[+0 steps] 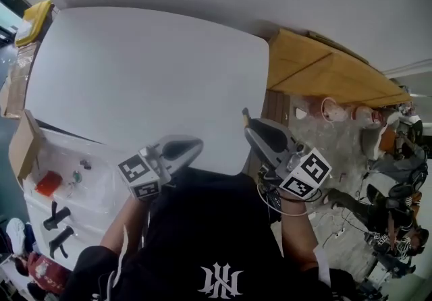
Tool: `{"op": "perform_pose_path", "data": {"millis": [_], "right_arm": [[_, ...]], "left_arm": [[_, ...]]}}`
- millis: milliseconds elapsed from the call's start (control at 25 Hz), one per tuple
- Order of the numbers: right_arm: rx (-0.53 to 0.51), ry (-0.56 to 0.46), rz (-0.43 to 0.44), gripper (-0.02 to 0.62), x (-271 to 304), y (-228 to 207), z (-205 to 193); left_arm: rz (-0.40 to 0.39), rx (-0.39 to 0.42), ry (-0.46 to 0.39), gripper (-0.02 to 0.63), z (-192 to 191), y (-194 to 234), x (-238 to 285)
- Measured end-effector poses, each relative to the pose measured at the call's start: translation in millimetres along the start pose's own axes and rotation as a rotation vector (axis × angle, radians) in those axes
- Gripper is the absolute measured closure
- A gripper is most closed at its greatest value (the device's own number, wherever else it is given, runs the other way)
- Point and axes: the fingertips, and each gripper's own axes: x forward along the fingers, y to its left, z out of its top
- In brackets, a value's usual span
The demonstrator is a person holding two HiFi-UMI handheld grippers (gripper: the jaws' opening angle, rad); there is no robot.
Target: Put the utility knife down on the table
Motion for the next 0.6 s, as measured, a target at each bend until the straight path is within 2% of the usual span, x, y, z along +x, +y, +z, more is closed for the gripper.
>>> {"op": "perform_pose_path", "data": {"millis": [80,200,400,600], "right_arm": [[0.014,0.016,-0.021,0.541,9.9,-14.9,2.6],[0.017,0.093,-0.041,0.541,26.3,-45.8,-8.2],[0.06,0.191,0.023,0.541,59.9,-101.0,-45.3],[0.077,0.254,0.112,0.541,113.3,-154.3,-106.0]], "left_arm": [[-0.012,-0.039,-0.014,0.601,1.3,16.7,3.5],[0.032,-0.104,-0.054,0.601,4.1,47.9,5.8],[0.189,-0.184,-0.108,0.601,-20.0,87.0,2.3],[0.345,-0.23,-0.147,0.601,-61.0,129.1,4.9]]}}
